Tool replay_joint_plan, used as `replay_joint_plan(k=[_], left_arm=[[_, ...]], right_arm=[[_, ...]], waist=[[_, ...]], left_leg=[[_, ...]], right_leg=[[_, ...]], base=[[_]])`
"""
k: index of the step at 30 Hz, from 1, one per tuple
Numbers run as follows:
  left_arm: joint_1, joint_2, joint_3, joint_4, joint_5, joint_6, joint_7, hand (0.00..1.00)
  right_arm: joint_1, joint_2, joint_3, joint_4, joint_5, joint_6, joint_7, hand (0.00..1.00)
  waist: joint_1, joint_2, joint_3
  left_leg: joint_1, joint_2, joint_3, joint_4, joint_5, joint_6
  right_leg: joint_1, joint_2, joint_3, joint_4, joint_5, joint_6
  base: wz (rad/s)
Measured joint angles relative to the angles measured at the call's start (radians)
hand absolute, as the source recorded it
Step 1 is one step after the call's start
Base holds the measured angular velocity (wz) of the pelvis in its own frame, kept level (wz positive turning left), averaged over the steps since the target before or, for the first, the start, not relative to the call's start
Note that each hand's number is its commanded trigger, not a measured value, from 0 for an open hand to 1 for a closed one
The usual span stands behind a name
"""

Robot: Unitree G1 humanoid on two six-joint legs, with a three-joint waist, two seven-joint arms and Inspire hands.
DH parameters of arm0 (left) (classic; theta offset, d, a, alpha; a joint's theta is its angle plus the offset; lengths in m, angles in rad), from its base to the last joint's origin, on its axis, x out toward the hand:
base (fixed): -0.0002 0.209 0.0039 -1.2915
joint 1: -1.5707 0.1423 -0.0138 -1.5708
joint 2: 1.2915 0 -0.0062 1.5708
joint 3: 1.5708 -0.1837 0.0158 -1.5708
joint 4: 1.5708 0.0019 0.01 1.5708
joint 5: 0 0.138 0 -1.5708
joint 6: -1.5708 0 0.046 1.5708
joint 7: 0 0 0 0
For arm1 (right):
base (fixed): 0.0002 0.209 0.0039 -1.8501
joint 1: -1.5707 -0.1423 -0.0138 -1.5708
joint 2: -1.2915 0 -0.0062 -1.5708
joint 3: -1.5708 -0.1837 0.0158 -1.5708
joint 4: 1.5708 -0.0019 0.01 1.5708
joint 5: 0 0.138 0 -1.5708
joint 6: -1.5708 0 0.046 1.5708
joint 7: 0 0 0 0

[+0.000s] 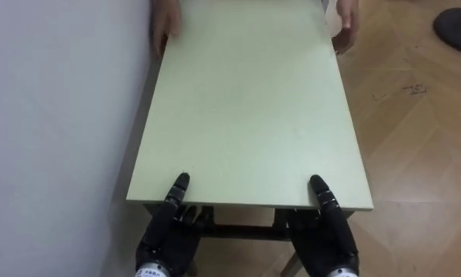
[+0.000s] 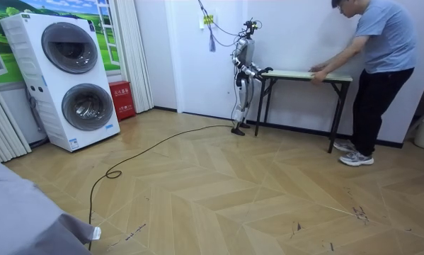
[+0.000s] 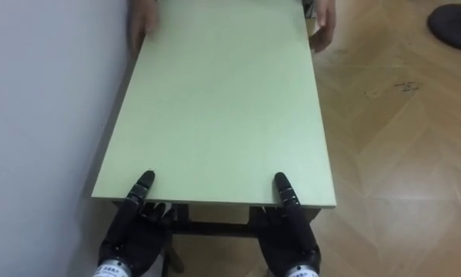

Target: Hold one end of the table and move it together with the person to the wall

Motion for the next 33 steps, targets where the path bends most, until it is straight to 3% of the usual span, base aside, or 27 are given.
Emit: replay_joint_plan(k=[1, 2, 3, 4, 5, 9, 14, 19, 28, 33], left_arm=[[0.001, 0.0, 0.0, 0.0, 0.0, 0.0, 0.0, 0.92], [0.001, -0.001, 0.0, 0.0, 0.0, 0.0, 0.001, 0.62], [0.001, -0.001, -0.001, 0.001, 0.0, 0.0, 0.001, 0.15], [0.001, 0.0, 0.0, 0.004, 0.0, 0.0, 0.001, 0.0], [0.002, 0.001, 0.0, 0.006, 0.0, 0.0, 0.001, 0.0], [0.005, 0.004, -0.013, 0.024, 0.048, -0.005, 0.001, 0.0], [0.004, 0.04, -0.033, 0.055, 0.201, -0.003, -0.003, 0.0], [-0.012, 0.041, -0.062, 0.051, 0.214, -0.003, -0.025, 0.0], [-0.015, 0.041, -0.08, 0.051, 0.213, -0.001, -0.036, 0.0], [-0.015, 0.039, -0.08, 0.051, 0.213, 0.001, -0.037, 0.0]], right_arm=[[0.0, 0.0, 0.0, 0.0, 0.0, -0.001, 0.0, 1.0], [0.0, 0.0, 0.001, 0.0, 0.0, -0.002, 0.0, 1.0], [0.0, 0.0, 0.002, 0.0, 0.0, -0.003, 0.0, 0.8], [0.0, 0.0, 0.006, 0.0, 0.0, -0.004, 0.0, 0.57], [0.0, 0.001, 0.007, 0.001, 0.0, -0.004, 0.0, 0.0], [0.007, -0.003, 0.015, 0.012, -0.003, -0.003, 0.001, 0.0], [0.014, -0.037, 0.057, 0.043, -0.038, 0.003, 0.013, 0.0], [0.012, -0.065, 0.068, 0.045, -0.053, 0.013, 0.016, 0.0], [0.012, -0.066, 0.067, 0.059, -0.081, 0.021, 0.027, 0.0], [0.002, -0.057, 0.089, 0.069, -0.122, 0.055, 0.093, 0.0]], waist=[[0.001, 0.001, -0.0006], [0.001, 0.003, -0.0015], [0.001, 0.005, -0.0022], [0.002, 0.007, -0.0039], [0.002, 0.009, -0.0046], [0.003, 0.016, -0.0058], [0.002, 0.03, -0.0086], [0.011, 0.03, -0.0091], [0.025, 0.009, -0.0097], [0.025, -0.002, -0.0135]], left_leg=[[0.0, 0.0, 0.0, -0.001, 0.0, 0.0], [0.0, 0.0, 0.0, -0.002, 0.0, 0.0], [0.001, 0.0, 0.0, -0.003, 0.0, 0.0], [0.001, 0.0, 0.0, -0.003, 0.0, 0.0], [0.003, 0.0, 0.0, -0.003, 0.0, 0.0], [0.015, 0.0, 0.001, -0.009, 0.0, 0.0], [0.021, 0.001, 0.003, -0.017, 0.0, 0.0], [0.04, 0.001, 0.005, -0.029, 0.0, 0.0], [0.055, 0.003, 0.011, -0.029, 0.0, 0.0], [0.058, 0.007, 0.012, -0.033, 0.0, -0.001]], right_leg=[[0.0, 0.0, 0.0, 0.0, 0.0, 0.0], [0.0, 0.0, 0.0, -0.001, 0.0, 0.0], [0.0, 0.0, 0.0, -0.001, 0.0, 0.0], [0.0, 0.0, 0.0, -0.002, 0.0, 0.0], [0.0, 0.0, 0.001, -0.002, 0.0, 0.0], [0.013, 0.001, 0.0, -0.009, 0.0, 0.0], [0.018, 0.001, 0.002, -0.006, 0.0, 0.0], [0.032, 0.002, 0.001, -0.011, 0.0, 0.0], [0.047, 0.004, 0.002, -0.02, 0.0, 0.0], [0.054, 0.009, 0.003, -0.03, 0.007, 0.001]], base=[[0.0], [0.0], [0.0], [0.0], [0.0], [0.0], [-0.02], [-0.01], [0.0], [0.0]])
